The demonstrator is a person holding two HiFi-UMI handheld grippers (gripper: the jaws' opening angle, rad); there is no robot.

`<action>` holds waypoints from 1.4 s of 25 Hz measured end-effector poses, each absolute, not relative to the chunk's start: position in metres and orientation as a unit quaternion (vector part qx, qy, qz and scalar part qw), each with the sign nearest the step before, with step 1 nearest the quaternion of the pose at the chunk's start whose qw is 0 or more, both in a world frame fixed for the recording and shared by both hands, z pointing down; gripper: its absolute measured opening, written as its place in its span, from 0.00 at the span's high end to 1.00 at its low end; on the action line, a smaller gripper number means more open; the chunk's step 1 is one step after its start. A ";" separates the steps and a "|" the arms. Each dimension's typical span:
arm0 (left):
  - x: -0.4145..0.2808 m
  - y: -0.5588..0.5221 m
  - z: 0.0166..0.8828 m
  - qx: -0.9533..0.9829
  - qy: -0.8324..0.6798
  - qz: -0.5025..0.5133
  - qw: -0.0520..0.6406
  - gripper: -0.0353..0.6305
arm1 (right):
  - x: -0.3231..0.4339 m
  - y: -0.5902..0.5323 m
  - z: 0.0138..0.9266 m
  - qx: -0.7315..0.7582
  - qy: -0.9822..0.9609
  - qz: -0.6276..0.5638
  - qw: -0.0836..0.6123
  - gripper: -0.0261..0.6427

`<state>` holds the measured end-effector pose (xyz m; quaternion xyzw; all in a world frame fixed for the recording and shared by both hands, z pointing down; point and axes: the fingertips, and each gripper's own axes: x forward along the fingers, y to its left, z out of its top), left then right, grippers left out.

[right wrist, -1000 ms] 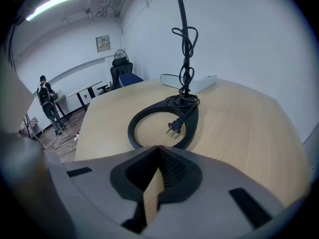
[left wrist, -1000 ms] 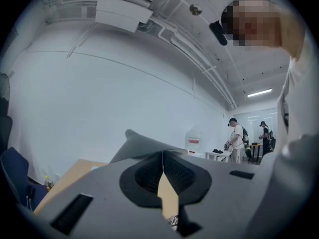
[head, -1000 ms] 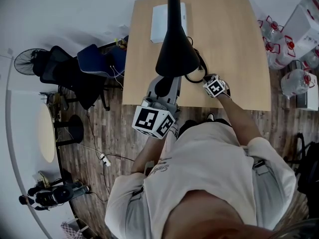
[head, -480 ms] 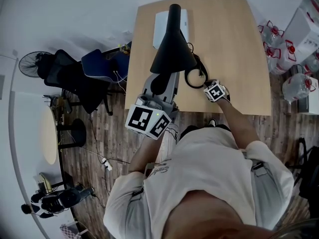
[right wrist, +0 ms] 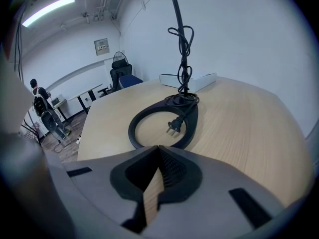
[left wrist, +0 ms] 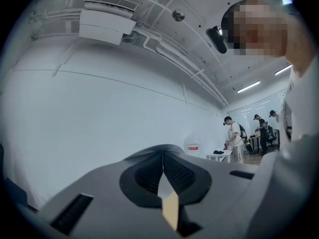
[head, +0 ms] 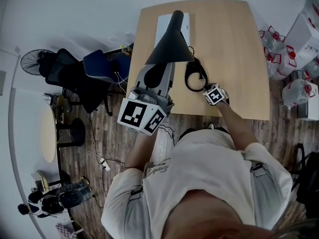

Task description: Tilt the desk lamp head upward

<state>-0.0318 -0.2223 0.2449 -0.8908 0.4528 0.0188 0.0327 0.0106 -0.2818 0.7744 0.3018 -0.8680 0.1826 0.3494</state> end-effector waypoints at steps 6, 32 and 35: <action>-0.030 -0.227 0.237 -0.889 0.456 0.012 0.041 0.92 | 0.017 -0.274 0.777 0.289 -0.865 0.186 0.366 0.97; -0.066 -0.183 0.288 -0.914 0.404 0.011 -0.024 0.92 | 0.023 -0.219 0.758 0.326 -0.876 0.194 0.297 0.97; -0.082 -0.171 0.298 -0.914 0.406 -0.007 -0.020 0.92 | 0.021 -0.205 0.728 0.349 -0.878 0.196 0.263 0.97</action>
